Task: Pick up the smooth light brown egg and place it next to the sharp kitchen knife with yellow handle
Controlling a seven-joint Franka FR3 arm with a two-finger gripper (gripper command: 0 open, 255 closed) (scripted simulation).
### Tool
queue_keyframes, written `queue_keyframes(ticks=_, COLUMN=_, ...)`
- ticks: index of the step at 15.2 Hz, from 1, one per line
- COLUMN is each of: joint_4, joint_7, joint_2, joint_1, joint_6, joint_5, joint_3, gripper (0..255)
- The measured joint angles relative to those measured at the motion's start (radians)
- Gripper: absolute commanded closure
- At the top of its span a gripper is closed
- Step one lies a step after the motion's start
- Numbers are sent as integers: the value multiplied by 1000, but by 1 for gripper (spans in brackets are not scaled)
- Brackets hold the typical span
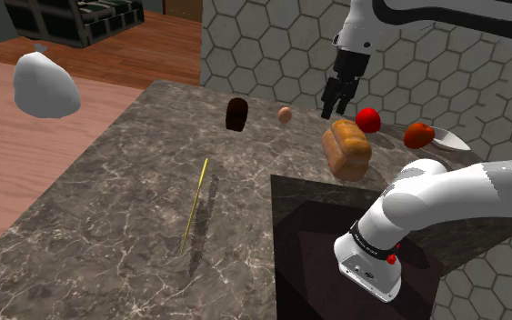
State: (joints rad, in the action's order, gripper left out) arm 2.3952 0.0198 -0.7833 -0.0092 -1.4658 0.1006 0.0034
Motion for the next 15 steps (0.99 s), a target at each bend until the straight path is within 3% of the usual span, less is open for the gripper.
queue_keyframes(ticks=2, joint_4=1, joint_7=-1, joint_2=9, joint_1=-5, joint_6=-14, joint_5=-1, joint_3=-4, gripper=0)
queue_keyframes(ticks=15, joint_4=-1, joint_7=-20, joint_2=318, joint_1=-104, joint_6=-428, joint_5=17, joint_3=-108, gripper=0)
